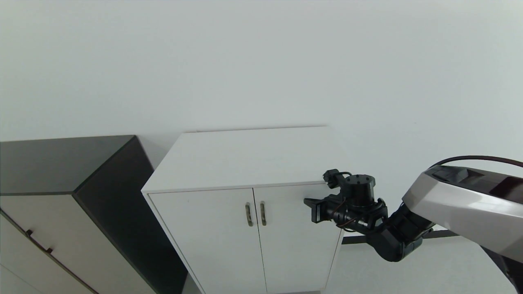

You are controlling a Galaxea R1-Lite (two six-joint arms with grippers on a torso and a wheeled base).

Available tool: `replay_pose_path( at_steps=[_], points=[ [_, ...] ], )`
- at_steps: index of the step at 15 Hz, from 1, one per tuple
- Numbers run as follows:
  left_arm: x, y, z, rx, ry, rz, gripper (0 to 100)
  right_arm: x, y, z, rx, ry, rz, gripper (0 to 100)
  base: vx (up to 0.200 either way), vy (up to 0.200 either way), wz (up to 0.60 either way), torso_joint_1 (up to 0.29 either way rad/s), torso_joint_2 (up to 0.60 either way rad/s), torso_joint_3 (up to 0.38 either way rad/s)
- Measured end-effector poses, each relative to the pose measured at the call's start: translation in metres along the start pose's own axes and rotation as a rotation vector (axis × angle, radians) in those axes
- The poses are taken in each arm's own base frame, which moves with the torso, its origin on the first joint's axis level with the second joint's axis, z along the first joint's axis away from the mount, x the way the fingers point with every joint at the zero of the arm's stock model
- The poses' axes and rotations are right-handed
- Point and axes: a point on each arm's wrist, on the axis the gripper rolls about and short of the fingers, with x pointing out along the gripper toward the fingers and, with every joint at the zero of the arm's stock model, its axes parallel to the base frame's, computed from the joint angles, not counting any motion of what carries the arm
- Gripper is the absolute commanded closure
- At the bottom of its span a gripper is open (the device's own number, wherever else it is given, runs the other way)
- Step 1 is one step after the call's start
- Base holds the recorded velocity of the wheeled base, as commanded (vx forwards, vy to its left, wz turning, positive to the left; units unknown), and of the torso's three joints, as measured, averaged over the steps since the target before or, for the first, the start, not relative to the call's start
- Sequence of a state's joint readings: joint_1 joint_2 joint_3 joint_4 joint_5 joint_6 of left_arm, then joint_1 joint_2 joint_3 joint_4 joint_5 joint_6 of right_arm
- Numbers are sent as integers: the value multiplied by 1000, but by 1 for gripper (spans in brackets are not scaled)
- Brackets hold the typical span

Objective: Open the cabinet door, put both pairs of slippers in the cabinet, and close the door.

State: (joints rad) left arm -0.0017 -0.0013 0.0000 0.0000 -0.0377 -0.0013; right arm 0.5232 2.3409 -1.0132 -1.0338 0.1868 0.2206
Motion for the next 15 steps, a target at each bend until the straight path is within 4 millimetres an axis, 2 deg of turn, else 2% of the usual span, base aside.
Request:
replay_pose_path(
  at_steps=[6,11,13,15],
  points=[
    [0,0,0,0,0,-1,100,-5,1,-1,-5,4,-1,100,0,0,0,0,0,0],
    [0,0,0,1,0,0,100,-19,8,3,-20,9,6,100,0,0,0,0,0,0],
    [0,0,0,1,0,0,100,-36,14,12,-36,-20,14,100,0,0,0,0,0,0],
    [0,0,0,2,0,-1,100,-62,21,19,-46,-36,8,100,0,0,0,0,0,0]
  ],
)
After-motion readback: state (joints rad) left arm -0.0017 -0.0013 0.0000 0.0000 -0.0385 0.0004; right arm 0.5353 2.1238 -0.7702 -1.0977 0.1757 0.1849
